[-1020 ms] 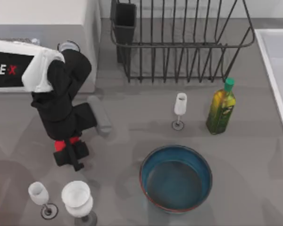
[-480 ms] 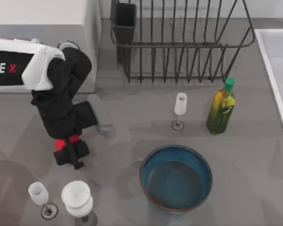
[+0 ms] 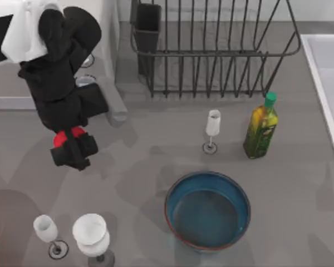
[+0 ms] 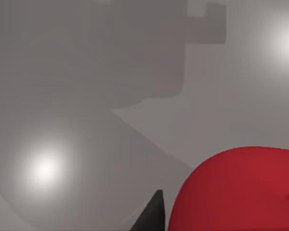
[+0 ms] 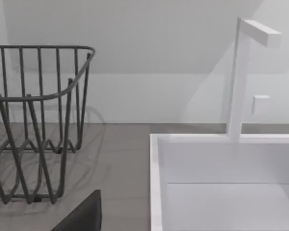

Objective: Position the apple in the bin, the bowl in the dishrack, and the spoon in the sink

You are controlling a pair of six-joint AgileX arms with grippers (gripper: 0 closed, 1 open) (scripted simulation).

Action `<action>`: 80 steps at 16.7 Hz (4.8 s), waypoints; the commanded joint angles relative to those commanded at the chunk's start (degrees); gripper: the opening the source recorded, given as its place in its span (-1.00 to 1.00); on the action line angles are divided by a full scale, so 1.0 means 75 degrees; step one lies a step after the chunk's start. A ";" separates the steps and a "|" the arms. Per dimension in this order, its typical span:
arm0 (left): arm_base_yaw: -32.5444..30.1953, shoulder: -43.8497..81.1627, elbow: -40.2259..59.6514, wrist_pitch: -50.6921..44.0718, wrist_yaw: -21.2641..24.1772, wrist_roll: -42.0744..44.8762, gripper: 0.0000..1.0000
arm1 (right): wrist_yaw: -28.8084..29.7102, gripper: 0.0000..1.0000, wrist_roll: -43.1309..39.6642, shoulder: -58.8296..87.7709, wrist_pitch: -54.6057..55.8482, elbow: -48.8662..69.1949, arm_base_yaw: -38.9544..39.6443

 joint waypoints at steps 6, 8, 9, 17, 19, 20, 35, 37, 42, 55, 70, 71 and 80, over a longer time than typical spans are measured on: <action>0.0012 -0.0124 0.0158 -0.0251 -0.0004 -0.0003 -1.00 | 0.0000 1.00 0.0000 0.0000 0.0000 0.0000 0.0000; 0.0117 -0.0236 0.0074 -0.0279 -0.0064 -0.0109 -1.00 | 0.0000 1.00 0.0000 0.0000 0.0000 0.0000 0.0000; 0.0278 -0.0407 -0.0040 -0.0323 -0.0150 -0.0270 -1.00 | 0.0000 1.00 0.0000 0.0000 0.0000 0.0000 0.0000; 0.3716 -0.3418 -0.1729 -0.1058 -0.1497 -0.3210 -1.00 | 0.0000 1.00 0.0000 0.0000 0.0000 0.0000 0.0000; 0.4326 -0.4004 -0.2095 -0.1198 -0.1791 -0.3795 -1.00 | 0.0000 1.00 0.0000 0.0000 0.0000 0.0000 0.0000; 0.4512 -0.4182 -0.2217 -0.1250 -0.1894 -0.3972 -1.00 | 0.0000 1.00 0.0000 0.0000 0.0000 0.0000 0.0000; 0.5200 -0.3966 -0.4099 0.0998 -0.1915 -0.3504 -1.00 | 0.0000 1.00 0.0000 0.0000 0.0000 0.0000 0.0000; 0.5213 -0.3958 -0.4128 0.1030 -0.1916 -0.3492 -1.00 | 0.0000 1.00 0.0000 0.0000 0.0000 0.0000 0.0000; 0.5213 -0.3958 -0.4128 0.1030 -0.1916 -0.3492 -0.55 | 0.0000 1.00 0.0000 0.0000 0.0000 0.0000 0.0000; 0.5213 -0.3958 -0.4128 0.1030 -0.1916 -0.3492 1.00 | 0.0000 1.00 0.0000 0.0000 0.0000 0.0000 0.0000; 0.4534 -0.6823 -0.5676 0.2906 -0.1029 -0.4111 1.00 | 0.0000 1.00 0.0000 0.0000 0.0000 0.0000 0.0000; 0.4404 -0.7444 -0.6082 0.3339 -0.0948 -0.4248 1.00 | 0.0000 1.00 0.0000 0.0000 0.0000 0.0000 0.0000; 0.3233 -1.3110 -0.9835 0.7626 -0.0179 -0.5625 1.00 | 0.0000 1.00 0.0000 0.0000 0.0000 0.0000 0.0000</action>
